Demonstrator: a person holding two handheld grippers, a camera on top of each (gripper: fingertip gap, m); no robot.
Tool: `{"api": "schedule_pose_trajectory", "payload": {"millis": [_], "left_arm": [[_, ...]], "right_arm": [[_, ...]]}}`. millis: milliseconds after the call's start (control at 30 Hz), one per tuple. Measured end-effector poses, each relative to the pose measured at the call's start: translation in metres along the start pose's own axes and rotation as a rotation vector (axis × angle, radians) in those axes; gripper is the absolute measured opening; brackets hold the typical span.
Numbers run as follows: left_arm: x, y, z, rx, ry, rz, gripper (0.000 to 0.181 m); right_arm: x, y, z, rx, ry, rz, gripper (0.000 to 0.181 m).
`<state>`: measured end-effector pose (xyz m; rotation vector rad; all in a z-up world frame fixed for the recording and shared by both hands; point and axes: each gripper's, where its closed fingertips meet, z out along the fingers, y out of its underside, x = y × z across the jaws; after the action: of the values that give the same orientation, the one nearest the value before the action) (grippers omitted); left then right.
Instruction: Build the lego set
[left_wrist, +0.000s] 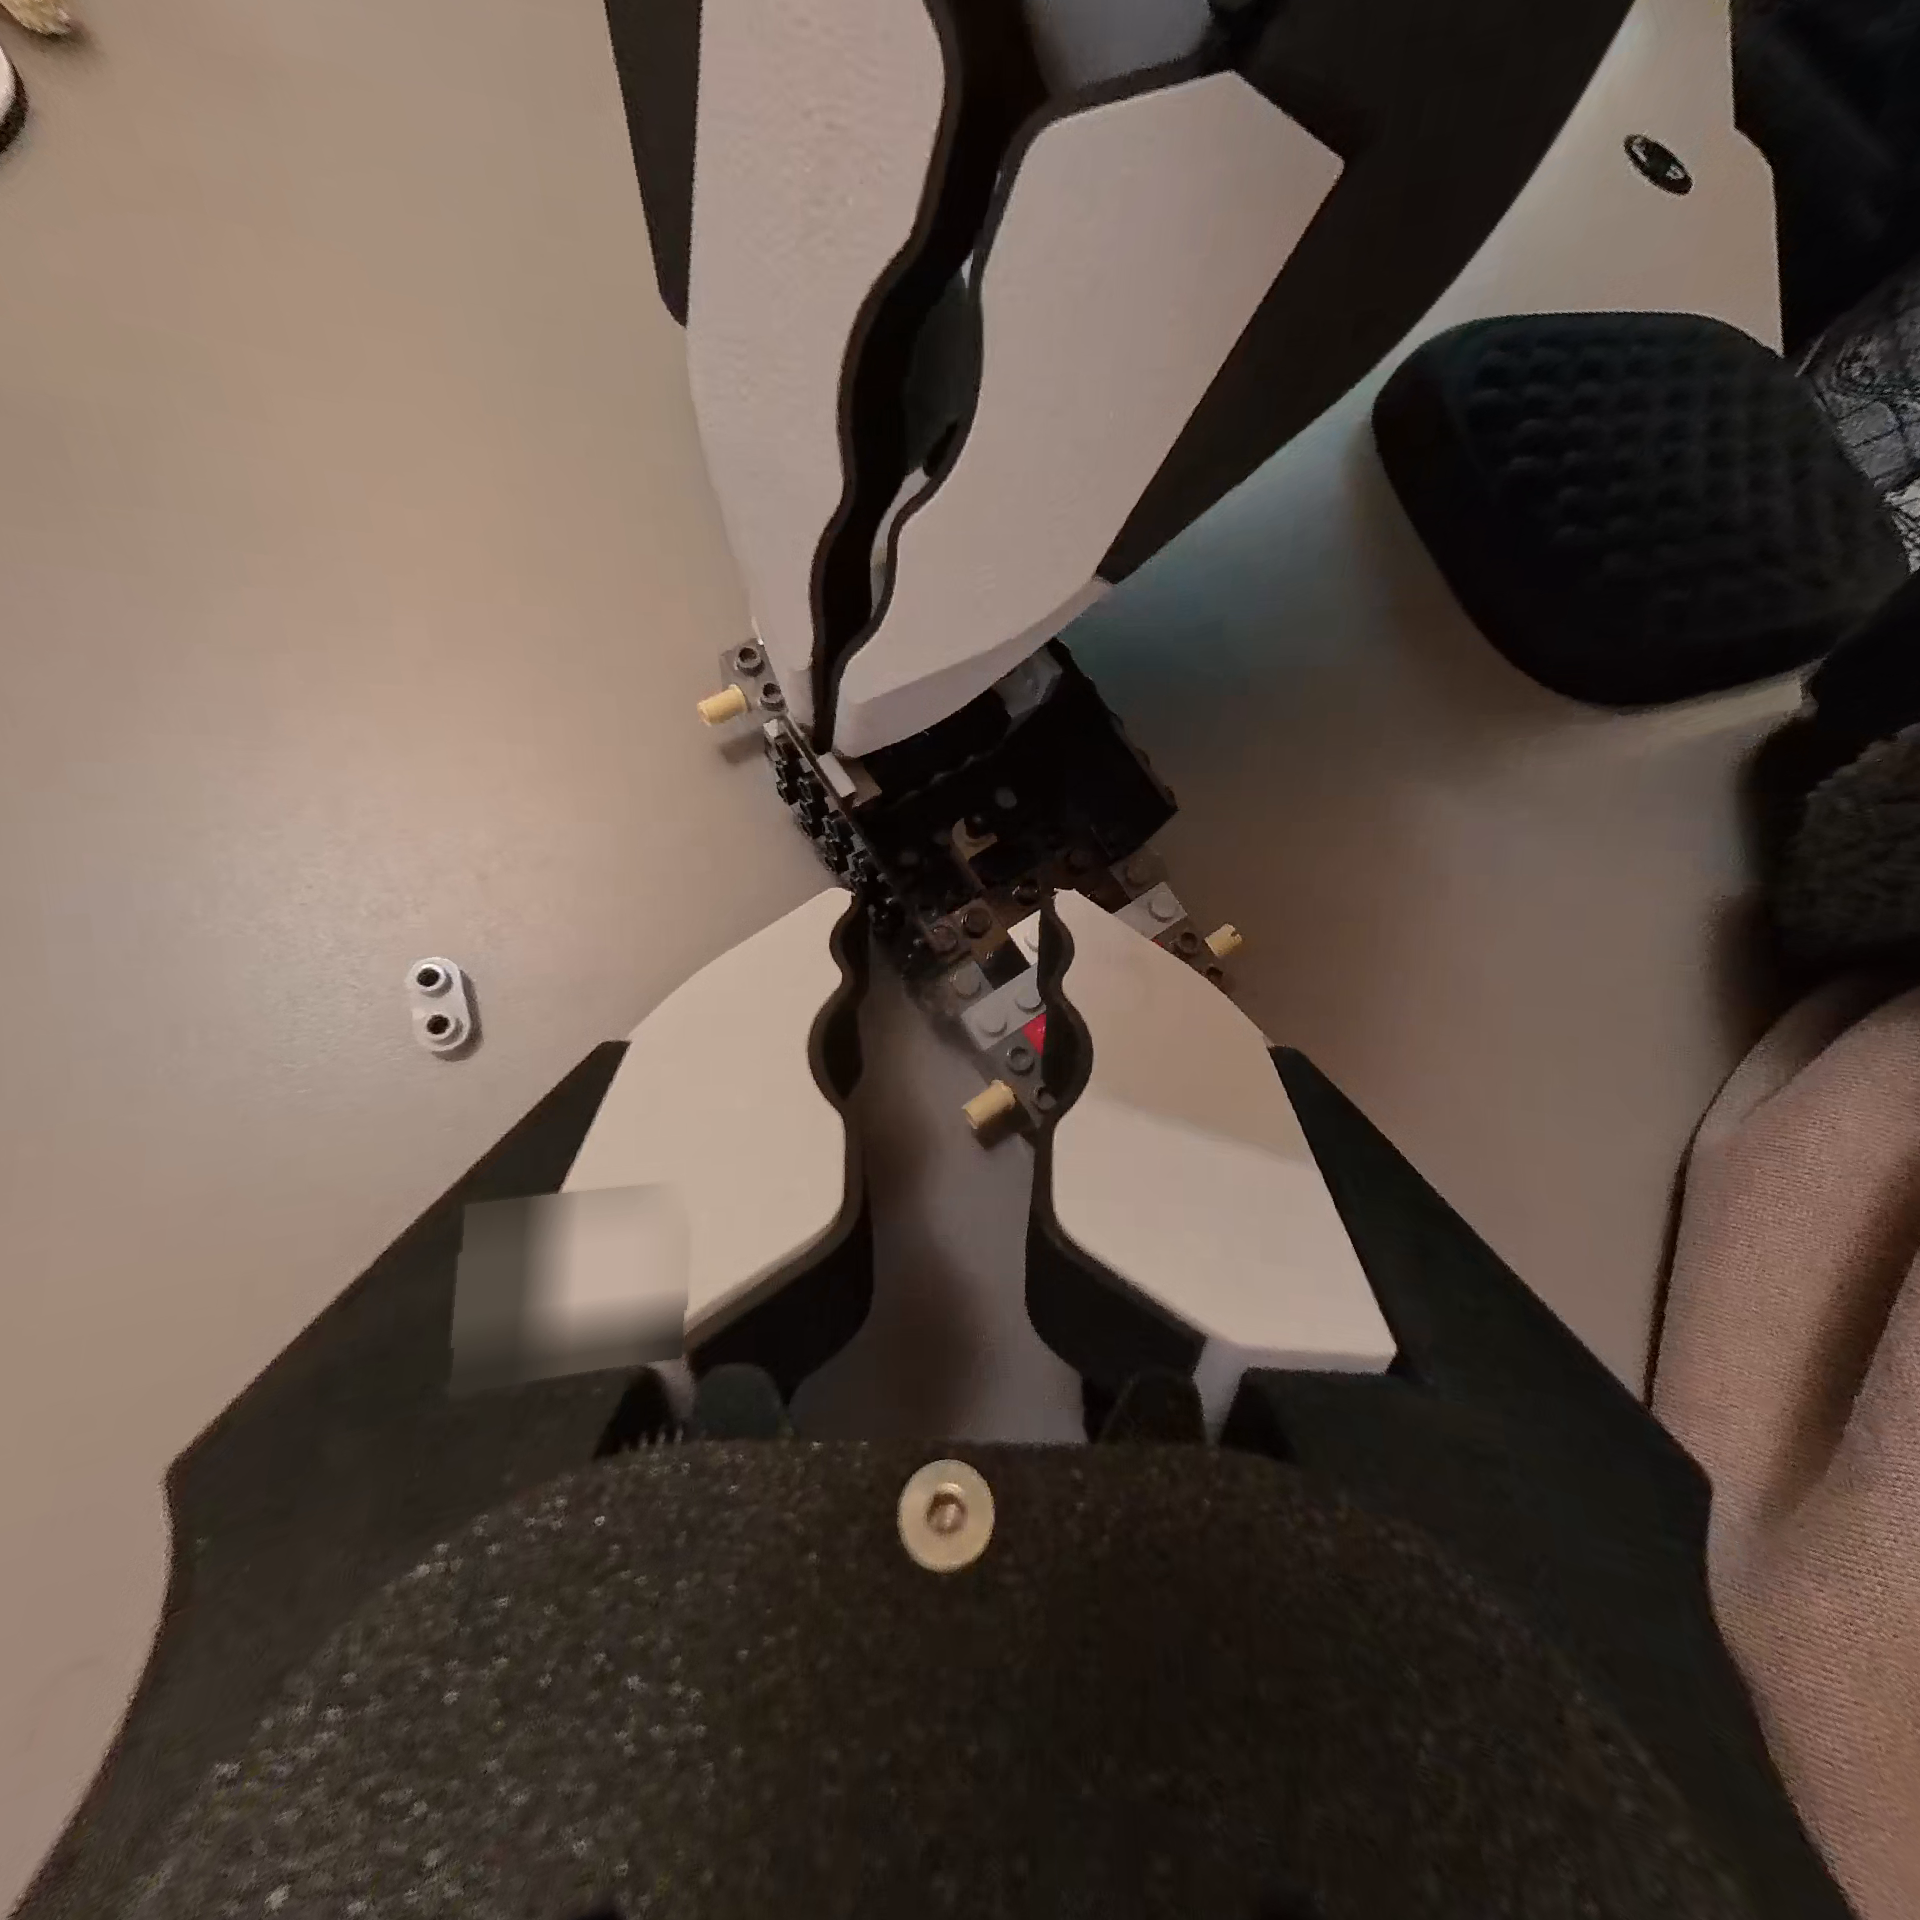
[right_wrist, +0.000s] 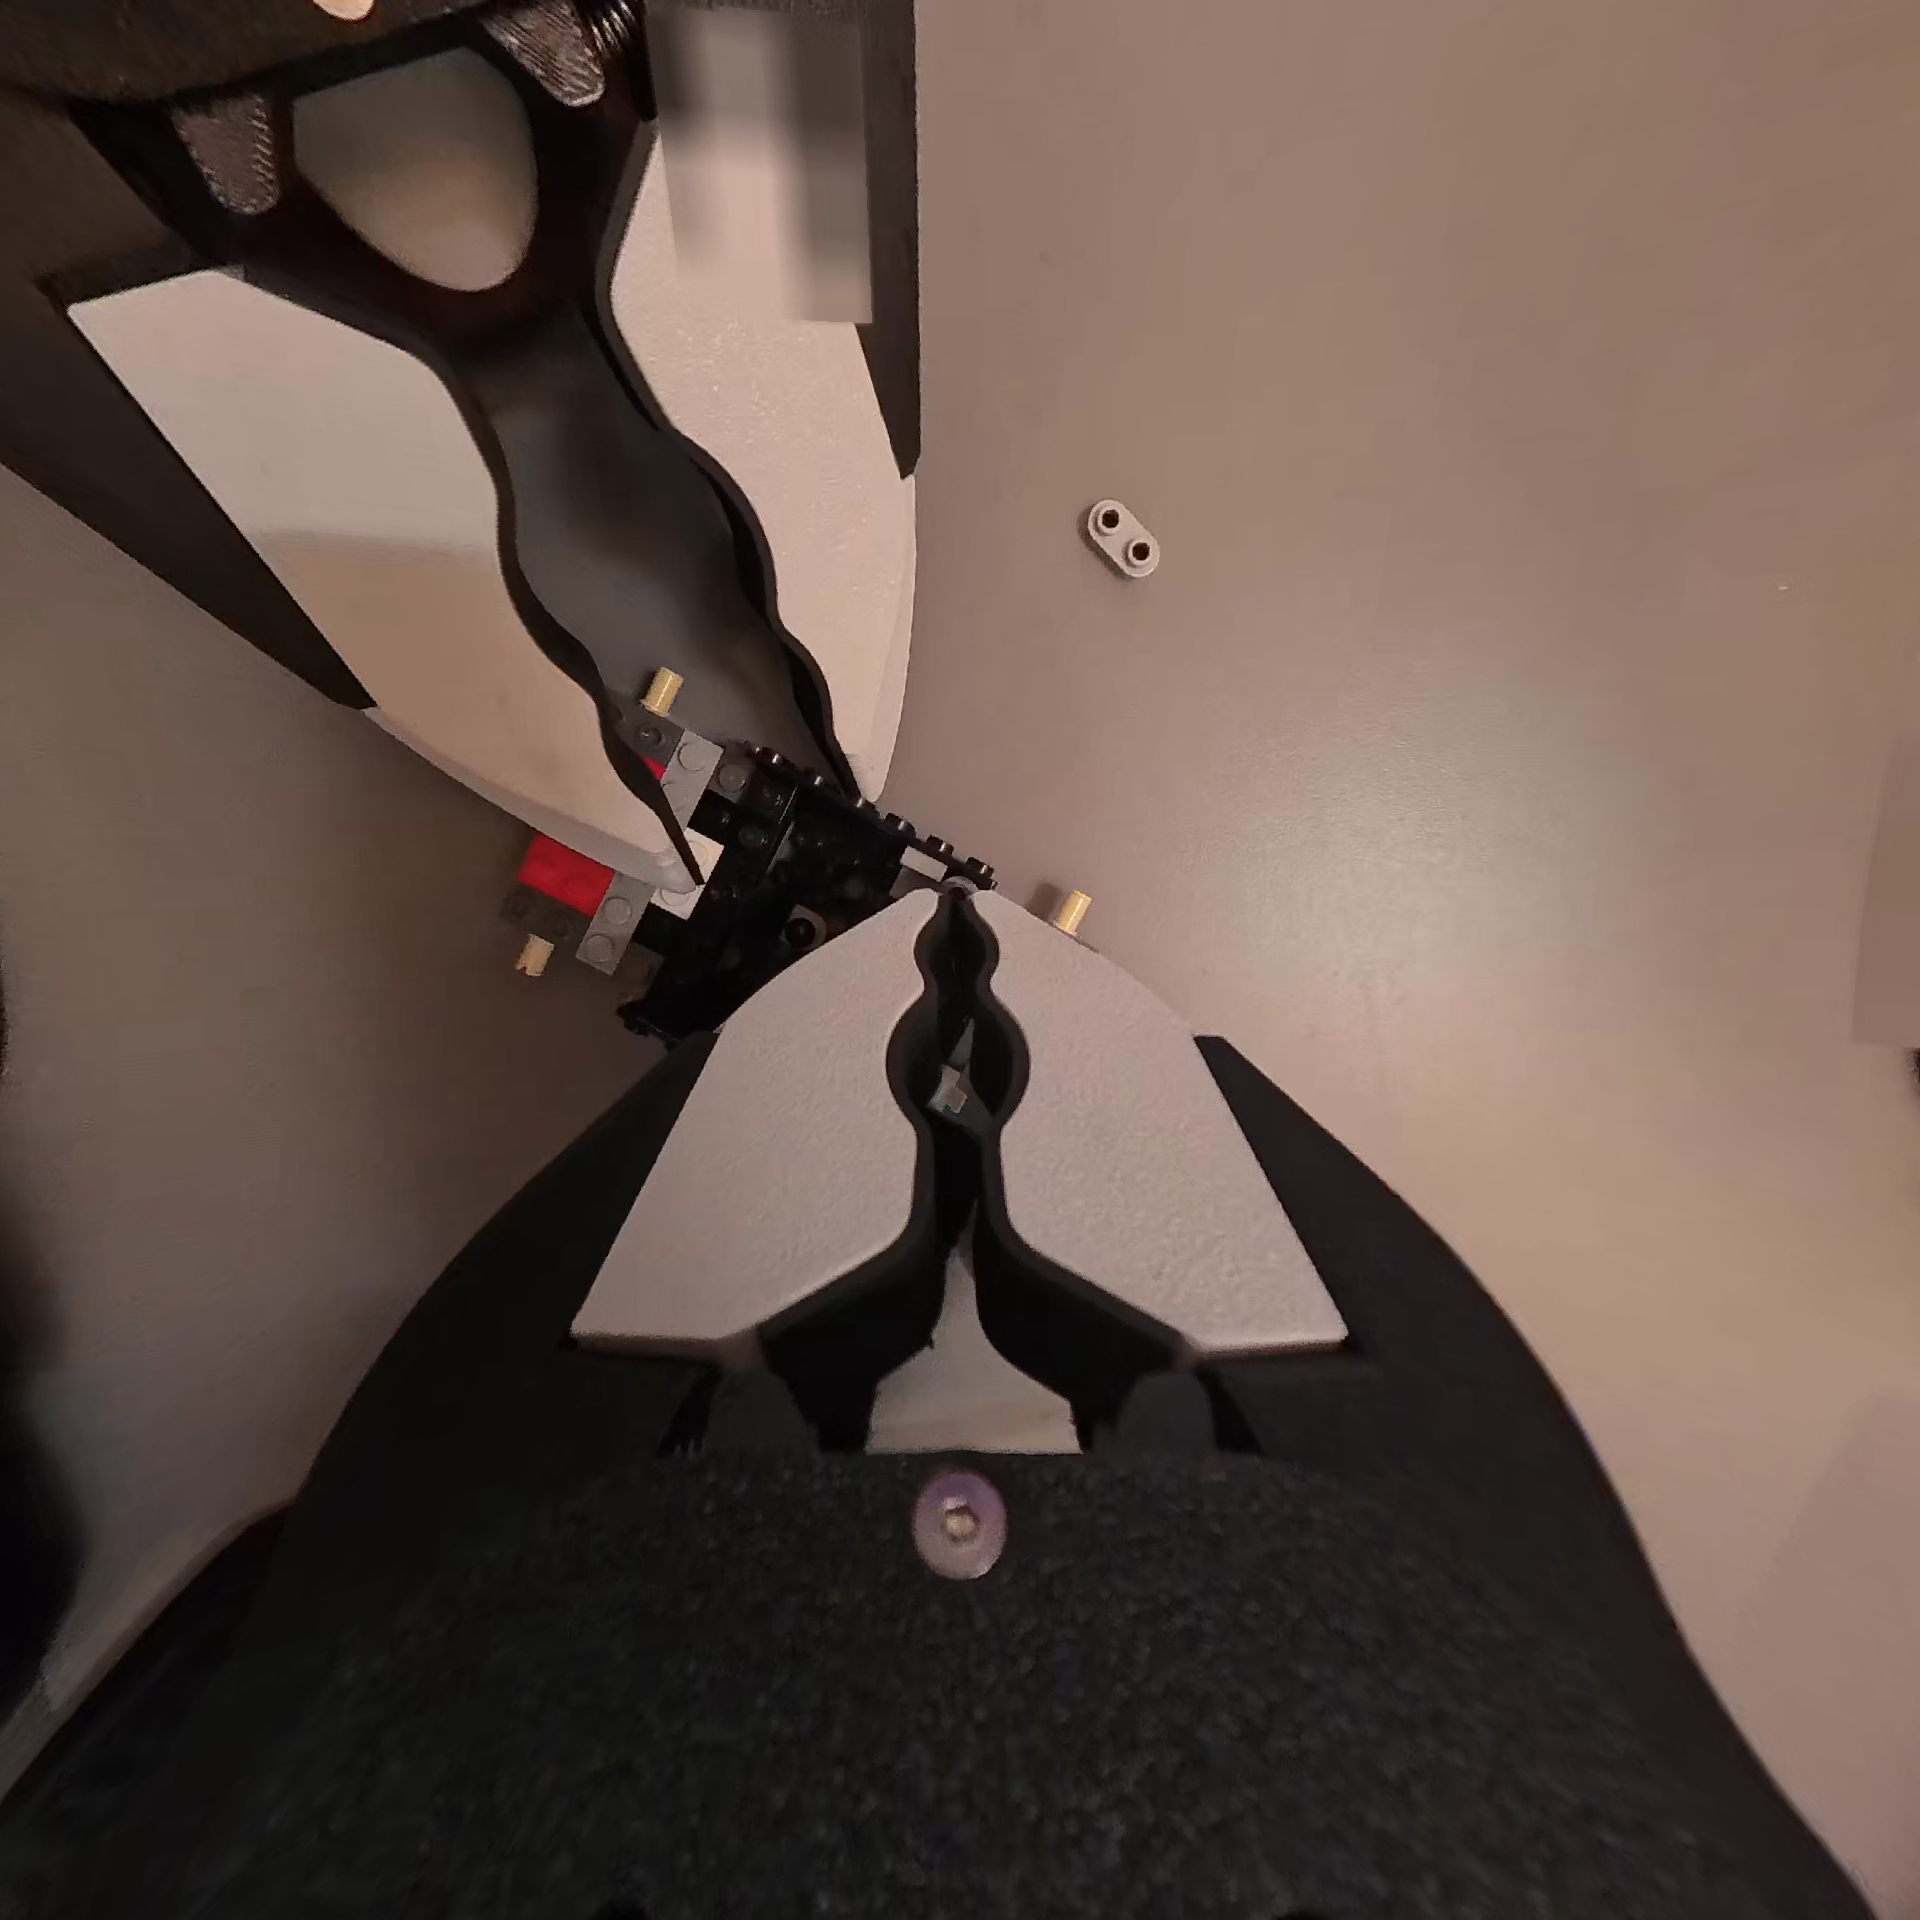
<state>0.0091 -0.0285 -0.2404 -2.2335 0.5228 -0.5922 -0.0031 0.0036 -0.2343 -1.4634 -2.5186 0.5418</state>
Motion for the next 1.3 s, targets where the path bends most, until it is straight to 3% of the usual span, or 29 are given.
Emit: {"api": "schedule_pose_trajectory", "payload": {"millis": [333, 467, 567, 700, 1000, 1300], "left_arm": [[0.000, 0.000, 0.000, 0.002, -0.010, 0.023, 0.031], [0.000, -0.001, 0.000, 0.008, -0.008, 0.016, 0.030], [0.000, 0.000, 0.000, 0.009, -0.008, 0.017, 0.030], [0.000, 0.000, 0.000, 0.008, -0.007, 0.023, 0.030], [0.001, 0.000, 0.000, 0.008, -0.008, 0.035, 0.031], [0.002, 0.001, 0.000, 0.007, -0.004, 0.040, 0.031]], "right_arm": [[-0.001, 0.001, 0.000, 0.037, -0.022, 0.050, 0.000], [0.002, -0.001, -0.007, 0.136, -0.087, 0.179, 0.000], [0.009, -0.010, -0.031, 0.249, -0.096, 0.239, 0.000], [0.008, -0.004, -0.035, 0.242, -0.055, 0.186, 0.000], [-0.003, 0.002, -0.008, 0.127, 0.091, -0.070, 0.006], [-0.005, 0.003, -0.004, 0.036, 0.014, -0.101, 0.003]]}}
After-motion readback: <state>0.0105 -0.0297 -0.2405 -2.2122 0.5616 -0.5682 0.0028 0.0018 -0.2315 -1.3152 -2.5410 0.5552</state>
